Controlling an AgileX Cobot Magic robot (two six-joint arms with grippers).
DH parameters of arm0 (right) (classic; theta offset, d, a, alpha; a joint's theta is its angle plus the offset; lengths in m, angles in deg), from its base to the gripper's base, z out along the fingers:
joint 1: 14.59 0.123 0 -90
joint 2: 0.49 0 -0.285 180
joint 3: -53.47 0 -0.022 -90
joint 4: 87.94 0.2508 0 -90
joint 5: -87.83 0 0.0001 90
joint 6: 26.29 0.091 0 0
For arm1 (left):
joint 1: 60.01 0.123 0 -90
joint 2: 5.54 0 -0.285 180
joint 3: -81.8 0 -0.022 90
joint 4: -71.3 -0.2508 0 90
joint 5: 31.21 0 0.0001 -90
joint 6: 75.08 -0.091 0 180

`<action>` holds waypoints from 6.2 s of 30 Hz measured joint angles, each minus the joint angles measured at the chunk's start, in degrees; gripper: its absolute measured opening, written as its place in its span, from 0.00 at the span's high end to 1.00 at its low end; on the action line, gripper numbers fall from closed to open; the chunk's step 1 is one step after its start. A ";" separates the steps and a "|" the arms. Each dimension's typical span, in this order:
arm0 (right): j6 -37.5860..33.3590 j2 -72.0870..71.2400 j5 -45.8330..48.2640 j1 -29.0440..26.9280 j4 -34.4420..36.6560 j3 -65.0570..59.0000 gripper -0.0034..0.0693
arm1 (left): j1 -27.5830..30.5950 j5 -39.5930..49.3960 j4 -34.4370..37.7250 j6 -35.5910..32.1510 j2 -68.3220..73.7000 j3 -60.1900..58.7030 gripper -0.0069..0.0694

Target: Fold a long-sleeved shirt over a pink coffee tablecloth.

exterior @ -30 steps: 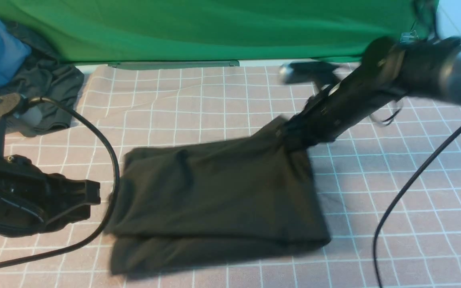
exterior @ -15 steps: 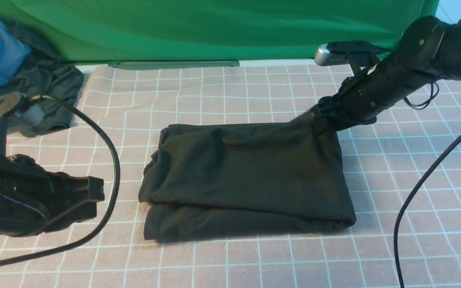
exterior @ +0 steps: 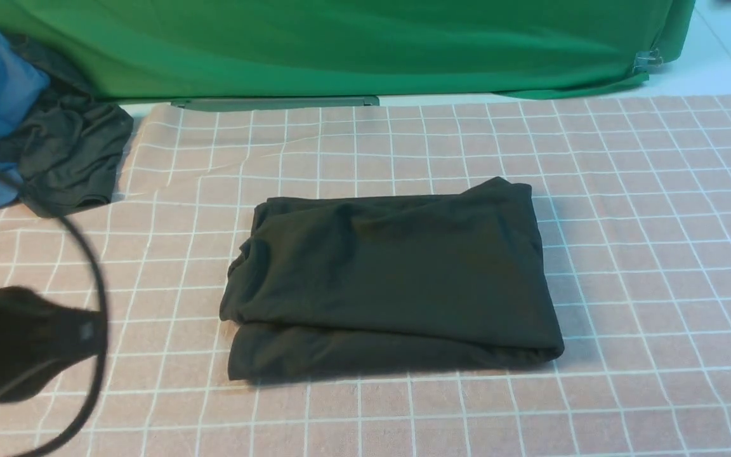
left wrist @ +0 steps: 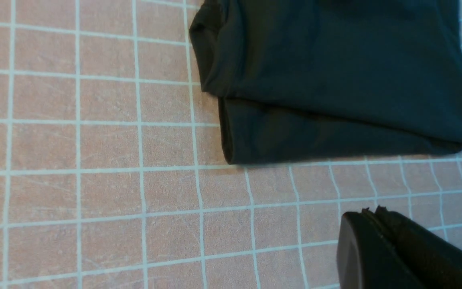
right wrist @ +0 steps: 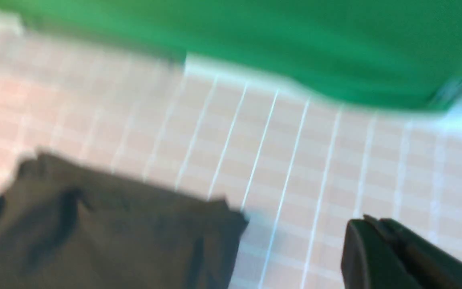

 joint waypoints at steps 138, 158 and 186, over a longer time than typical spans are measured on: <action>-8.12 -72.82 -34.78 -2.44 -2.50 -87.06 0.63 | 13.60 -41.79 -8.43 -3.66 -38.51 -44.82 0.89; -8.12 -72.82 -35.06 -2.44 -2.50 -87.06 0.63 | 13.60 -41.79 -8.56 -3.71 -38.51 -44.82 0.89; -8.12 -72.82 -35.13 -2.44 -2.50 -87.06 0.63 | 13.60 -41.79 -8.56 -3.71 -38.51 -44.82 0.89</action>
